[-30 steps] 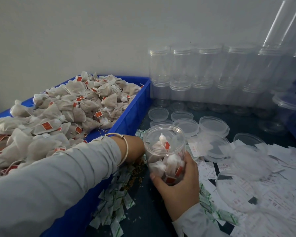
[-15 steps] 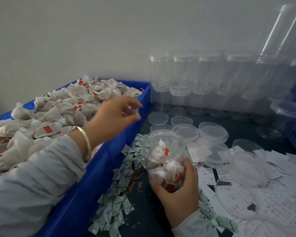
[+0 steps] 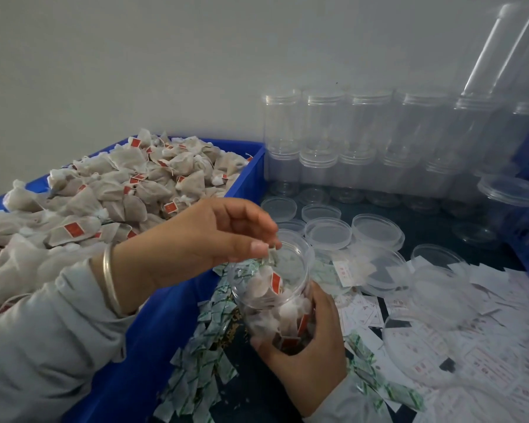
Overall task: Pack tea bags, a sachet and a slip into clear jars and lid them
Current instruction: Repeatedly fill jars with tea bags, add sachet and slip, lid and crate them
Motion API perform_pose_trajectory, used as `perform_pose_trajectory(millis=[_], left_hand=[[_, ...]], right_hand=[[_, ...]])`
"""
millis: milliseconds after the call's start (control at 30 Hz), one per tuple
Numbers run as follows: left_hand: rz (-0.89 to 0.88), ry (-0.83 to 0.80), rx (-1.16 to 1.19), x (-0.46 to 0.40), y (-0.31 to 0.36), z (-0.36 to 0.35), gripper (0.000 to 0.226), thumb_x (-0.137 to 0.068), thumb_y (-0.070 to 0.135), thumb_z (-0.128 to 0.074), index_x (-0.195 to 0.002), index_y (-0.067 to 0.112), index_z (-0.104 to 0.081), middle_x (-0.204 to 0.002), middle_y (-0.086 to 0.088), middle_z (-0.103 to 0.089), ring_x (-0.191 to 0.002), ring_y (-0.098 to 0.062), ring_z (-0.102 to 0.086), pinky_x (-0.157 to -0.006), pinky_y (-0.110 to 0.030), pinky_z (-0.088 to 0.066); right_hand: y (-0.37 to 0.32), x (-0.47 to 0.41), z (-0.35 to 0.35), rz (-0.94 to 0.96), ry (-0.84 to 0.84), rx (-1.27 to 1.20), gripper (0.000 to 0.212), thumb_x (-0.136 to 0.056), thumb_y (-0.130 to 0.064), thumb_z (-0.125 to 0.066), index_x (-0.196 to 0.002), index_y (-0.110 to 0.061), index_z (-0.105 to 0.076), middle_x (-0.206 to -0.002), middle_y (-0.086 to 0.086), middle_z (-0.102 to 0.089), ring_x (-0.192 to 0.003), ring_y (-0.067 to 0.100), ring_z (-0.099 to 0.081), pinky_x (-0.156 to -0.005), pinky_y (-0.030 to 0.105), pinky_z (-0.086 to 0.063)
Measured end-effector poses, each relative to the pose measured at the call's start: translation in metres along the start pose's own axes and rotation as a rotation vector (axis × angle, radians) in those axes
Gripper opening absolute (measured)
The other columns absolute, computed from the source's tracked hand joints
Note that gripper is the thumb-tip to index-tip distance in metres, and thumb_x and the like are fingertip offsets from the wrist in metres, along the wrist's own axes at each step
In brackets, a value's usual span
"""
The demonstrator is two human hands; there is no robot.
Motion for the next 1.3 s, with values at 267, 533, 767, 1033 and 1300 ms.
perform_pose_trajectory(millis=[267, 533, 767, 1033, 1300], left_hand=[[-0.044, 0.226, -0.012, -0.004, -0.007, 0.011, 0.03, -0.052, 0.025, -0.086, -0.08, 0.032, -0.076, -0.088, 0.006, -0.073, -0.076, -0.002, -0.064, -0.06, -0.014, -0.05], [0.127, -0.197, -0.304, -0.007, -0.03, -0.022, 0.103, -0.051, 0.059, -0.083, -0.139, 0.031, -0.035, -0.136, 0.017, -0.05, -0.128, -0.005, -0.047, -0.099, -0.018, -0.042], [0.09, 0.065, -0.18, -0.007, -0.028, -0.022, 0.113, -0.031, 0.058, -0.09, -0.133, 0.036, -0.045, -0.132, 0.005, -0.057, -0.121, -0.016, -0.056, -0.098, -0.036, -0.047], [0.06, 0.224, 0.011, -0.008, -0.025, -0.026, 0.12, -0.021, 0.05, -0.094, -0.129, 0.024, -0.047, -0.116, -0.006, -0.067, -0.107, -0.024, -0.065, -0.089, -0.034, -0.054], [0.083, 0.187, -0.085, -0.008, -0.029, -0.033, 0.115, -0.026, 0.054, -0.092, -0.128, 0.028, -0.048, -0.115, -0.002, -0.069, -0.107, -0.021, -0.065, -0.091, -0.034, -0.05]], right_hand=[[0.002, 0.001, -0.001, -0.03, -0.021, -0.048, 0.104, -0.045, -0.045, -0.082, -0.136, -0.016, -0.041, -0.127, -0.001, -0.051, -0.12, 0.015, -0.051, -0.096, 0.042, -0.048], [-0.02, -0.005, 0.014, 0.179, 0.169, -0.023, 0.092, -0.059, -0.047, -0.078, -0.132, -0.004, -0.042, -0.126, 0.006, -0.054, -0.118, 0.018, -0.054, -0.093, 0.034, -0.049], [-0.034, -0.021, 0.032, 0.112, -0.13, 0.024, 0.1, -0.072, -0.076, -0.052, -0.144, -0.01, -0.031, -0.13, 0.004, -0.049, -0.123, 0.015, -0.048, -0.099, 0.036, -0.043], [-0.016, -0.048, 0.109, -0.04, -0.116, 0.383, 0.027, -0.092, -0.016, -0.057, -0.114, -0.032, -0.058, -0.098, -0.02, -0.056, -0.09, -0.007, -0.055, -0.081, 0.013, -0.049], [0.012, -0.043, 0.115, -0.083, -0.398, 0.99, 0.036, -0.093, -0.038, -0.051, -0.127, -0.027, -0.058, -0.131, -0.007, -0.052, -0.122, 0.015, -0.042, -0.102, 0.024, -0.033]])
Point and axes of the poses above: each hand's wrist, its own x-axis away from the middle knuckle, its own z-axis out of the back of the hand, y = z × x, the point moved 1 cm from there along -x, towards the middle knuckle
